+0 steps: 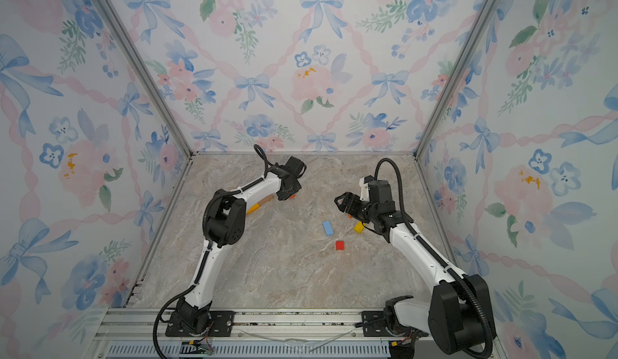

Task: Assemble the letter v with building blocks
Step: Place the building block at the center of the board.

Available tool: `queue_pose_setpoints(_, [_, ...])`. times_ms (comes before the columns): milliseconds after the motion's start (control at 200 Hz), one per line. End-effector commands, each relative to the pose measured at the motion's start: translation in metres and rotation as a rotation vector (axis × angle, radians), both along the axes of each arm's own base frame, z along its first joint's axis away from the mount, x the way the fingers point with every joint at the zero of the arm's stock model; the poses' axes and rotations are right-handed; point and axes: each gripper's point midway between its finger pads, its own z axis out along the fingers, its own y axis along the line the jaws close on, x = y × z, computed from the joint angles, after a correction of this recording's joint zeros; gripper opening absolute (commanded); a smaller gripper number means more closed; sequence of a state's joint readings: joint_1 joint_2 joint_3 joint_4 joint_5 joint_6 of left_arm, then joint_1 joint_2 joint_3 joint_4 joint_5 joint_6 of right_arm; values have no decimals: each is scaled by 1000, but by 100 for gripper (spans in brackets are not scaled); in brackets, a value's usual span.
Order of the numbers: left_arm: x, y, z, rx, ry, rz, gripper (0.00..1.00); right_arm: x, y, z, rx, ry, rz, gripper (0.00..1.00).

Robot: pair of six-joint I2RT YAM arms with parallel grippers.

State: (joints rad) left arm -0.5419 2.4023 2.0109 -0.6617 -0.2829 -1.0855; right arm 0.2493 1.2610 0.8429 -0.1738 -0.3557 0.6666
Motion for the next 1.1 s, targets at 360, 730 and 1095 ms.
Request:
queue_pose_setpoints(360, [-6, 7, -11, 28, 40, 4, 45, 1, 6, -5, 10, 13, 11, 79])
queue_pose_setpoints(730, [-6, 4, 36, -25, -25, -3, 61, 1, 5, -6, -13, 21, 15, 78])
queue_pose_setpoints(1095, [-19, 16, 162, -5, -232, -148, 70, 17, -2, -5, -181, 50, 68, 79])
